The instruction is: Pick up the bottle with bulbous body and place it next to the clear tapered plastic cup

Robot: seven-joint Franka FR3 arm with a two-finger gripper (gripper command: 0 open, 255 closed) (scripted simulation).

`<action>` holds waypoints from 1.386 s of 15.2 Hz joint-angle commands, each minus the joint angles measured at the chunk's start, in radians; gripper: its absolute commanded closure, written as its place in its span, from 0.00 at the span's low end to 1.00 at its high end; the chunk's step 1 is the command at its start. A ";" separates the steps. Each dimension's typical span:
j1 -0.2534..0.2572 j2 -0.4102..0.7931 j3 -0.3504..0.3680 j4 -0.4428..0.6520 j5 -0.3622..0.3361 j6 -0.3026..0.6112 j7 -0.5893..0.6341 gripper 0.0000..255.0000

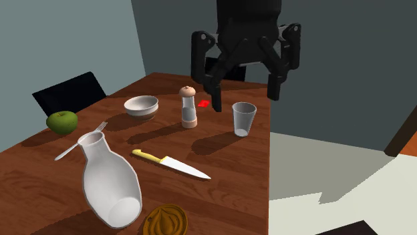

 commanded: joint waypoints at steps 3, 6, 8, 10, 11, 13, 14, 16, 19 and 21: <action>0.019 0.097 0.070 0.038 0.034 0.076 0.067 0.00; 0.030 0.179 0.122 0.083 0.046 0.127 0.118 0.00; 0.036 0.237 0.156 0.118 0.047 0.159 0.154 0.00; 0.041 0.299 0.190 0.157 0.042 0.189 0.192 0.00; 0.044 0.330 0.207 0.179 0.036 0.203 0.211 0.00; 0.050 0.396 0.239 0.224 0.021 0.229 0.252 0.00; 0.054 0.431 0.254 0.249 0.011 0.241 0.273 0.00; 0.063 0.501 0.284 0.302 -0.016 0.261 0.317 0.00; 0.084 0.614 0.321 0.390 -0.068 0.284 0.386 0.00; 0.105 0.692 0.339 0.456 -0.110 0.293 0.432 0.00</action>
